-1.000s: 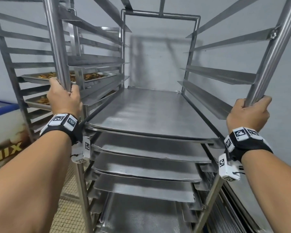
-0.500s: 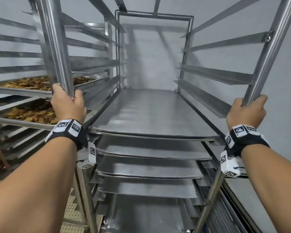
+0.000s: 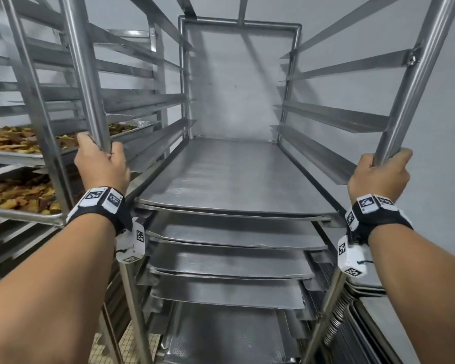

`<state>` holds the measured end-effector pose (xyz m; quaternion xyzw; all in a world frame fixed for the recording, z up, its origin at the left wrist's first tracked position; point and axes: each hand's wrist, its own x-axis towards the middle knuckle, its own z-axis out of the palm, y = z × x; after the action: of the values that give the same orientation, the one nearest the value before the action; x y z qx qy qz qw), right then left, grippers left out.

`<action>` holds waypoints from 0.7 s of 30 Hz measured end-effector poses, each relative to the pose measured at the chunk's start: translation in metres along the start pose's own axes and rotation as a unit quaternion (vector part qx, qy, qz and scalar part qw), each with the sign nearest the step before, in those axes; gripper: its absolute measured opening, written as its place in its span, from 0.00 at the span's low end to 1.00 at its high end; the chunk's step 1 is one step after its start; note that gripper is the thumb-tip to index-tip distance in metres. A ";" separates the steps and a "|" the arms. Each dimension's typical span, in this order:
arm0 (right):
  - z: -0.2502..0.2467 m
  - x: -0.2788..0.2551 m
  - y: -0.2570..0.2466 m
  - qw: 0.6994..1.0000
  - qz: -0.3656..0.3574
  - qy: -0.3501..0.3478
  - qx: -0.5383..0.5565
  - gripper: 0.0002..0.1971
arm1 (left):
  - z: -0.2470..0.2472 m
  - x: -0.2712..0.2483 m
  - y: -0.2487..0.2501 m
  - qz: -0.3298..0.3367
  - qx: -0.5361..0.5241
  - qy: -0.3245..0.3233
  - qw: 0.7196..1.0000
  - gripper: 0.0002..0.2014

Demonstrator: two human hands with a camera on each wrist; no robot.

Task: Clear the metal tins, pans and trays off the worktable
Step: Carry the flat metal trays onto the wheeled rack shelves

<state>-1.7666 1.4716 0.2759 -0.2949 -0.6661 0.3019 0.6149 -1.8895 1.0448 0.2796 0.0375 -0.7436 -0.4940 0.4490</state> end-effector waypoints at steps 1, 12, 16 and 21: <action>0.004 0.002 0.002 1.000 0.002 -0.001 -0.002 0.15 | 0.006 0.001 0.000 0.000 -0.002 -0.001 1.000 0.08; 0.011 0.011 0.006 1.000 0.006 -0.020 0.015 0.15 | 0.022 0.003 0.004 -0.015 -0.005 0.000 1.000 0.10; 0.009 0.011 0.004 0.999 0.011 -0.038 0.004 0.15 | 0.020 0.002 0.003 -0.009 -0.006 -0.005 1.000 0.10; 0.000 0.006 -0.004 0.997 0.017 -0.074 -0.013 0.14 | 0.014 0.000 0.008 -0.024 -0.011 -0.036 0.999 0.08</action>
<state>-1.7671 1.4734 0.2831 -0.2907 -0.7088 0.3243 0.5549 -1.8966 1.0586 0.2838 0.0323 -0.7526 -0.5141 0.4103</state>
